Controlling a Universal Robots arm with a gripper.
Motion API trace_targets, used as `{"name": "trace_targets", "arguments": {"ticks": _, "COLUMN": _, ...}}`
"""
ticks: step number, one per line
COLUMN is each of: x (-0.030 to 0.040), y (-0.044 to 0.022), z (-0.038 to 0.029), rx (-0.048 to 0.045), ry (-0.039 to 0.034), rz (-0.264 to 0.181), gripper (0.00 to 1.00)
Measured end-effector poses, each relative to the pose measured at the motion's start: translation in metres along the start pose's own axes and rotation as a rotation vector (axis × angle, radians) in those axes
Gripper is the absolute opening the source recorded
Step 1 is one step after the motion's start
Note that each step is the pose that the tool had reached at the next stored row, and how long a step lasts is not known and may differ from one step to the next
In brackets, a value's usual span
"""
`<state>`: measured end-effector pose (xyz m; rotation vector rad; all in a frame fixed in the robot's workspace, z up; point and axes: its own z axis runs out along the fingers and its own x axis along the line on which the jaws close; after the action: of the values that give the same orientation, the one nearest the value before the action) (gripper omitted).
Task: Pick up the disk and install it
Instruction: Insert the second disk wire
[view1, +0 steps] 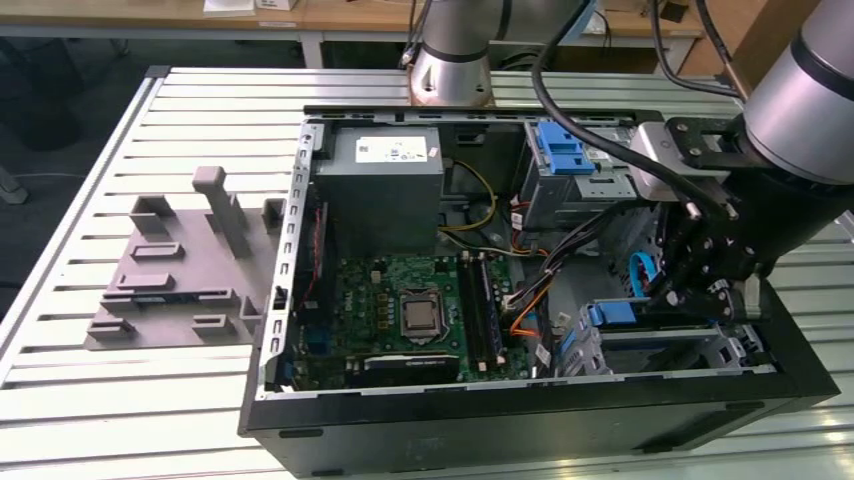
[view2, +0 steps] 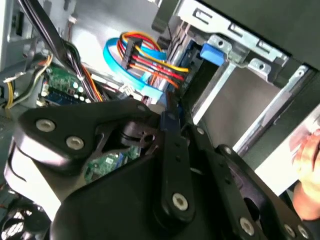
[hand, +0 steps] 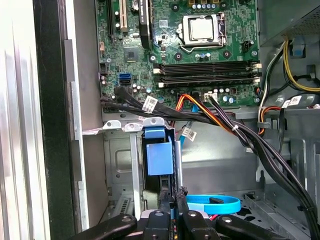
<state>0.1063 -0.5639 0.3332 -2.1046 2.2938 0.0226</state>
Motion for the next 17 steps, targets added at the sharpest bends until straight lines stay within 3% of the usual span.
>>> {"name": "trace_targets", "arguments": {"ticks": 11, "x": 0.0004, "y": -0.0001, "z": 0.0030, "rx": -0.0007, "ry": -0.0077, "rz": 0.000, "gripper": 0.16}}
{"name": "trace_targets", "arguments": {"ticks": 17, "x": 0.0005, "y": -0.0001, "z": 0.0036, "rx": -0.0009, "ry": -0.0085, "rz": 0.000, "gripper": 0.16}}
